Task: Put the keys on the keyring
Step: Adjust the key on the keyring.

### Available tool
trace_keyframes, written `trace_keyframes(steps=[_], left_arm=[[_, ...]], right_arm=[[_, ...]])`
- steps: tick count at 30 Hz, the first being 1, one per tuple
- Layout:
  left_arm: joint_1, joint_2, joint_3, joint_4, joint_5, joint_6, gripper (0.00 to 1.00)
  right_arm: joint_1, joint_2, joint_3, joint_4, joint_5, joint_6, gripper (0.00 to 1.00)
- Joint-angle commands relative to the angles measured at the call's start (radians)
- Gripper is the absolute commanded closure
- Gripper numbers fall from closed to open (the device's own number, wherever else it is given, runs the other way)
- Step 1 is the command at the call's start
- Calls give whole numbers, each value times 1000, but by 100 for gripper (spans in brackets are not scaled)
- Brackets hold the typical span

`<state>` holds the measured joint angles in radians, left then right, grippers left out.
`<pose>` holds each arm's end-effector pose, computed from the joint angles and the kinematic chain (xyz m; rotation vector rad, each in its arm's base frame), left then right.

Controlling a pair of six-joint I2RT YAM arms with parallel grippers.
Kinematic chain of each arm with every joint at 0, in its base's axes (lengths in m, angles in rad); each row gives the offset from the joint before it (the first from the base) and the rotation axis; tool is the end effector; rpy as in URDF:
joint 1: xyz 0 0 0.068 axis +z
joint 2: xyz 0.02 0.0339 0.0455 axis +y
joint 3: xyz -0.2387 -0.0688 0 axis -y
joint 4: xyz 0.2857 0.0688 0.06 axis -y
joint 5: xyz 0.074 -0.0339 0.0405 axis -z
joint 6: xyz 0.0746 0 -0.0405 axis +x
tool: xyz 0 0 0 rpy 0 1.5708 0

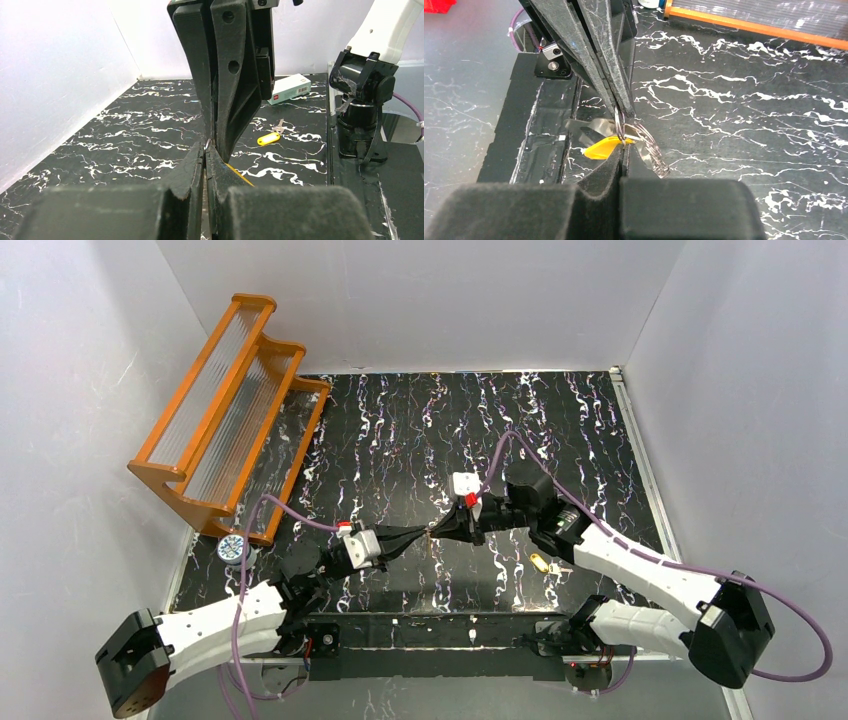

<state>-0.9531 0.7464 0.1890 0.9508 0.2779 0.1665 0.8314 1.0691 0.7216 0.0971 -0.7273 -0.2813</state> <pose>0.1302 -0.2186 0.2312 0.8575 0.8910 -0.8511 0.1789 0.2698 0.2498 -1.4059 1.2510 1.0416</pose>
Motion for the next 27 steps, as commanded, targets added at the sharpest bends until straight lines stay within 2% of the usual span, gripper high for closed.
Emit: trace_keyframes(steps=[1, 11, 12, 15, 18, 21, 27], left_arm=[[-4, 5, 3, 91, 21, -10, 100], [-4, 23, 4, 115, 39, -17, 100], [-4, 22, 2, 115, 37, -16, 100], [-4, 24, -3, 117, 34, -17, 100], [-4, 28, -6, 116, 36, -19, 100], [-4, 33, -5, 117, 37, -18, 100], [-4, 39, -3, 117, 38, -22, 100]], right_arm=[[-4, 25, -17, 55, -33, 42, 99], [-3, 60, -3, -55, -9, 6, 99], [-4, 52, -1, -61, -1, -2, 96], [-3, -7, -9, -48, 32, -21, 68], [-3, -74, -29, -9, 56, -29, 53], [-3, -119, -48, 43, 53, -29, 49], [-3, -118, -49, 131, -14, 7, 52]])
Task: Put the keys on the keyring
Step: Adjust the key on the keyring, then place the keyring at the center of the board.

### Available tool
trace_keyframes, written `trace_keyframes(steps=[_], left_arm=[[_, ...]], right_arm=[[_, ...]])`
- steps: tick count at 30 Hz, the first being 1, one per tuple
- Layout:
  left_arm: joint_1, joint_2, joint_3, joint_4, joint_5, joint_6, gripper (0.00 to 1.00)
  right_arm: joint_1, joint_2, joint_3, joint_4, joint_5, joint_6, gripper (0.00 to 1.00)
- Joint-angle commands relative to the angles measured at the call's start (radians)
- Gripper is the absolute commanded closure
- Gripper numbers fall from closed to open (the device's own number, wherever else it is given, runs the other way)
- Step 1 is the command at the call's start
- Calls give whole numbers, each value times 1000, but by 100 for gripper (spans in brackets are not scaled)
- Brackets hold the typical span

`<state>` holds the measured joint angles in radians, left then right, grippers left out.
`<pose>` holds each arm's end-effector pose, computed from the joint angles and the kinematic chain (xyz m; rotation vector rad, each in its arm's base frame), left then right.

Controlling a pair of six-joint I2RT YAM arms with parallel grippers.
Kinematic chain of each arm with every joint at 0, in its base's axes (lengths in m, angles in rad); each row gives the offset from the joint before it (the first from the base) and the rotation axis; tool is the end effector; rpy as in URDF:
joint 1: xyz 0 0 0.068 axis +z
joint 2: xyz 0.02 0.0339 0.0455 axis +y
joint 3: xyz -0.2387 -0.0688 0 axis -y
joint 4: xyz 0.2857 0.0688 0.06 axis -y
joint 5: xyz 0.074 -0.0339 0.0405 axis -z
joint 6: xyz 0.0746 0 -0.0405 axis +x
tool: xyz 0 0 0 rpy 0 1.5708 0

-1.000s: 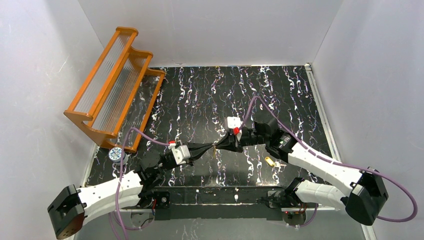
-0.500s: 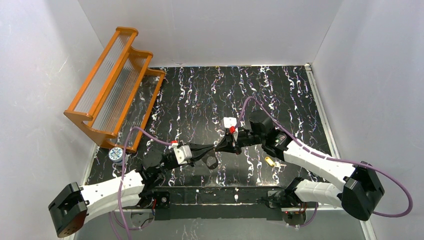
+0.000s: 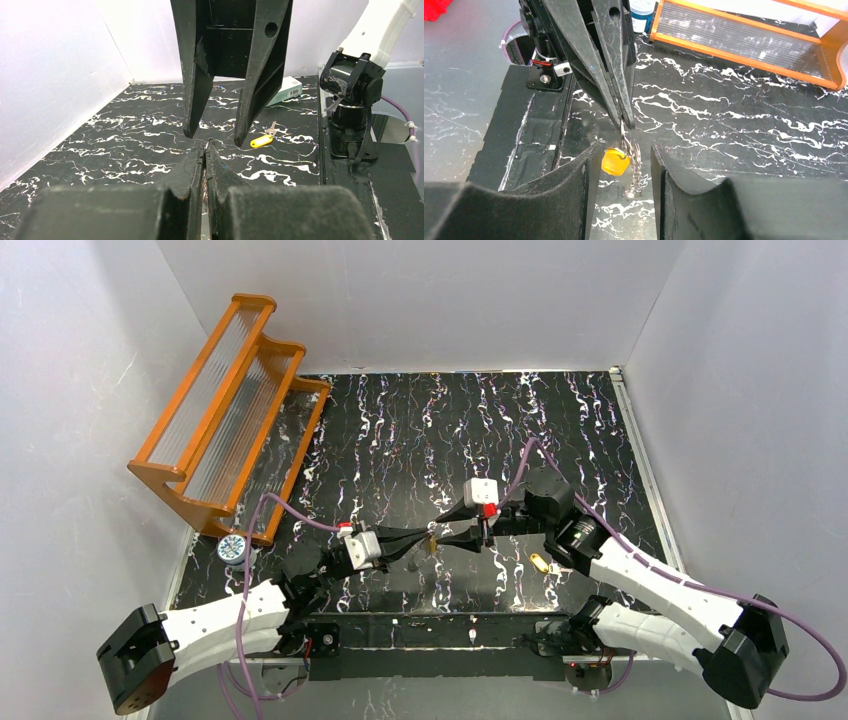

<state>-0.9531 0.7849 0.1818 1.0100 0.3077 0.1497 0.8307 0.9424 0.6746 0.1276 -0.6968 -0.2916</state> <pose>0.1285 -0.2199 0.2270 0.8677 0.8721 -0.8825 0.1676 0.2545 0.2705 -1.3565 1.1519 0.9868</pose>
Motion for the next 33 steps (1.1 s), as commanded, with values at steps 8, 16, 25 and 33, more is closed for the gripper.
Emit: trace_keyframes(steps=[8, 16, 25, 33], left_arm=[[-4, -3, 3, 58, 9, -11, 100], [-4, -10, -13, 57, -25, -19, 96], [-4, -22, 17, -111, -113, 14, 57], [-4, 16, 149, -438, -152, 102, 57]], right_arm=[[-3, 77, 21, 122, -73, 37, 82], [-2, 75, 45, 45, -33, 21, 99], [-3, 216, 215, -348, 95, -44, 99], [-3, 402, 366, -559, 183, -27, 99]])
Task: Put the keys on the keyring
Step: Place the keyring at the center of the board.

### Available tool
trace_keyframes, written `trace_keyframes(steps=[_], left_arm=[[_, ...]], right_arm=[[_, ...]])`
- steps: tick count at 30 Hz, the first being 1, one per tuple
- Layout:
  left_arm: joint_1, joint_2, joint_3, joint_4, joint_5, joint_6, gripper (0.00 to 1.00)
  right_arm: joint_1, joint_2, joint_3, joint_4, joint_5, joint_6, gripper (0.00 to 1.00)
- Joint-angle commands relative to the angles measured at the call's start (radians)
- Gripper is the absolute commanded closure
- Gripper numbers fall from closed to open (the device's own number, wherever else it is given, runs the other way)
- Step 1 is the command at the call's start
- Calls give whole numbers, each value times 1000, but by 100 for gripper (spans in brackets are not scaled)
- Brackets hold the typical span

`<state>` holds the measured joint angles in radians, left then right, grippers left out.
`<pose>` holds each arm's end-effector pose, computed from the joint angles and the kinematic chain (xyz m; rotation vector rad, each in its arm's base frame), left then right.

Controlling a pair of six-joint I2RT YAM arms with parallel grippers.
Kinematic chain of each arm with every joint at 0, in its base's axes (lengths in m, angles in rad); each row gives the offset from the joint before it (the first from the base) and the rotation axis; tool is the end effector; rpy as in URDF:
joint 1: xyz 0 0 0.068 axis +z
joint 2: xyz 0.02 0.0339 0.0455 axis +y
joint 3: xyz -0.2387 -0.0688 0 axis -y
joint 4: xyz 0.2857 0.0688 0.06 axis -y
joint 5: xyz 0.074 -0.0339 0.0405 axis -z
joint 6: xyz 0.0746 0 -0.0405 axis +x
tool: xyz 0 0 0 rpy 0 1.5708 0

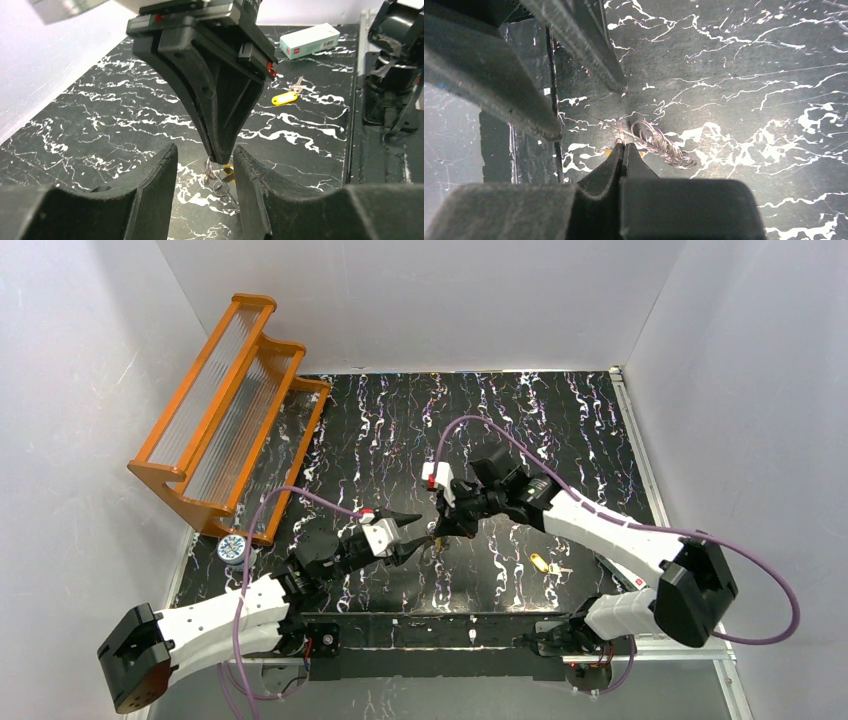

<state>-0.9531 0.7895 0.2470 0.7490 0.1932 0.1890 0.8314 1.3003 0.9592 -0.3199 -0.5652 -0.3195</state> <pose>0.1457 -0.2297 0.2170 0.8979 1.0884 -0.7690 0.2088 0.2882 0.2204 -1.4861 1.7063 0.9067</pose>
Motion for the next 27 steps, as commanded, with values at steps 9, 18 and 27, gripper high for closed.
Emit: trace_keyframes(steps=[9, 18, 27], left_arm=[[-4, -17, 104, -294, -78, 88, 52], [-4, -113, 77, -396, -159, 73, 45], [-4, 25, 103, -392, -438, -195, 5]], right_arm=[[-2, 244, 154, 5, 22, 62, 99], [-2, 225, 91, 238, 104, 104, 37], [-7, 58, -88, 359, 514, 273, 1]])
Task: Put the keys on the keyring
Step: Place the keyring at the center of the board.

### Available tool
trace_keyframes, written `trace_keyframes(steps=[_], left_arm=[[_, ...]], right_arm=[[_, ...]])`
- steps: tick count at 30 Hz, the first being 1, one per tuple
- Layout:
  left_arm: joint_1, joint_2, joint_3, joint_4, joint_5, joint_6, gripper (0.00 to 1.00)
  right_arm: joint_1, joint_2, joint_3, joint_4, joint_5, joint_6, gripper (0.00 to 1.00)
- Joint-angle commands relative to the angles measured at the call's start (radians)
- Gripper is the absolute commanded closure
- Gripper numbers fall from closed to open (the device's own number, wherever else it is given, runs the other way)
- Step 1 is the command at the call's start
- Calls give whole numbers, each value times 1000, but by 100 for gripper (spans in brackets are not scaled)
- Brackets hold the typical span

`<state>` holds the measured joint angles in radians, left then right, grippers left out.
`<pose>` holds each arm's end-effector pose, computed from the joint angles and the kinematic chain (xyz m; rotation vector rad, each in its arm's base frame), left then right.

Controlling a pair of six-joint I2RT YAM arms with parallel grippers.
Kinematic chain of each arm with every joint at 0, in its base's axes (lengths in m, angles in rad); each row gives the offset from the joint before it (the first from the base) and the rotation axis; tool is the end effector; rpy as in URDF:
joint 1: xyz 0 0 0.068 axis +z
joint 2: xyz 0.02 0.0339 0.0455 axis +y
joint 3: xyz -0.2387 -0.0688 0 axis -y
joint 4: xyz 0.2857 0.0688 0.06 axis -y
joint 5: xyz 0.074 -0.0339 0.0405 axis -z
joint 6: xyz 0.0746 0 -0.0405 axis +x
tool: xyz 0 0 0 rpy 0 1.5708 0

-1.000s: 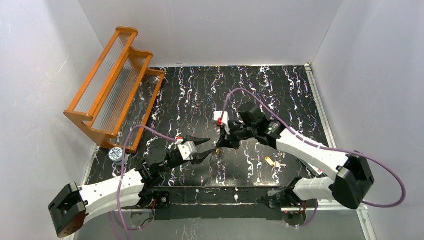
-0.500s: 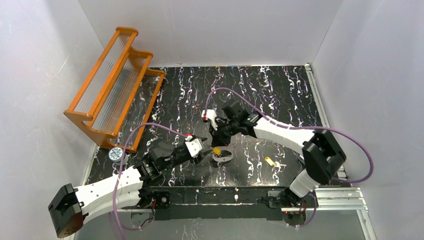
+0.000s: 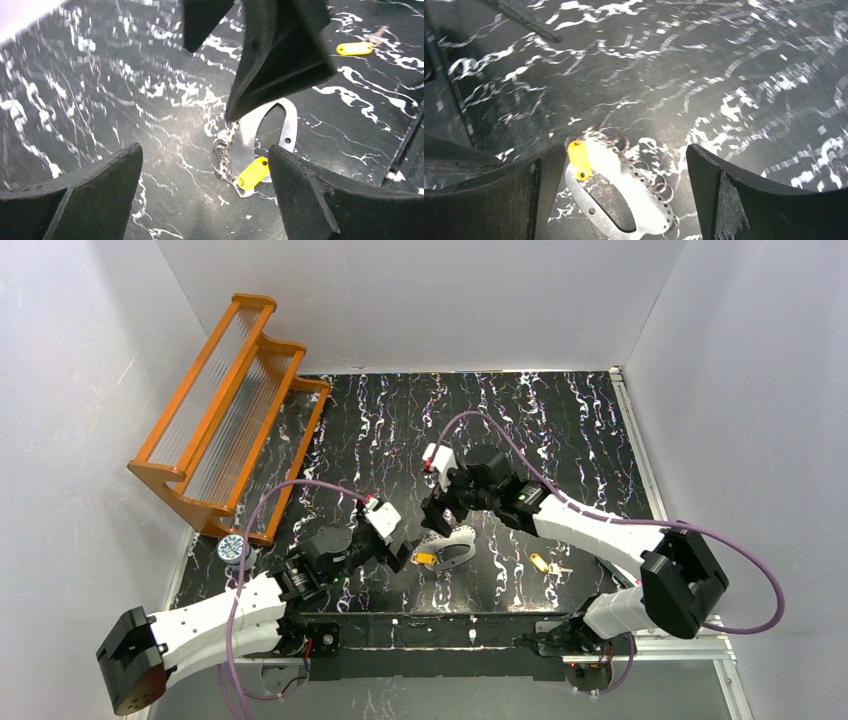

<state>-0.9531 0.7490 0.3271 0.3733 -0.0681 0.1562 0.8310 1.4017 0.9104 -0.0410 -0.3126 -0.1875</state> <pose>0.1655 -0.2242 0.2066 0.8221 1.4286 -0.5571 0.2426 0.2998 0.1933 -1.2157 1.7806 0.7091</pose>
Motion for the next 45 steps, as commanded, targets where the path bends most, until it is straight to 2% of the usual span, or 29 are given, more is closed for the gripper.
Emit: trace_keyframes(steps=[1, 4, 7, 14, 20, 28, 34, 45], left_arm=[[-4, 93, 31, -18, -218, -227, 2], [-3, 193, 61, -21, -279, -313, 2], [-3, 273, 96, -34, -302, -372, 2], [-1, 356, 114, -10, -283, -412, 2], [-1, 370, 116, -36, -290, -453, 2], [4, 426, 205, -213, -330, -569, 2], [34, 453, 250, -289, -322, -638, 5], [221, 426, 179, -270, -143, -770, 12]], right_arm=[[-8, -43, -41, 59, 316, 173, 1], [-24, -32, -48, -50, 379, 270, 1], [-74, -46, -90, -81, 363, 405, 5], [-295, -107, -237, -27, 116, 585, 16], [-358, -65, -253, 0, -52, 630, 24], [-352, 28, -183, -49, -118, 629, 40], [-261, 45, -113, -93, -54, 627, 44], [-91, 181, -5, -73, 0, 686, 56]])
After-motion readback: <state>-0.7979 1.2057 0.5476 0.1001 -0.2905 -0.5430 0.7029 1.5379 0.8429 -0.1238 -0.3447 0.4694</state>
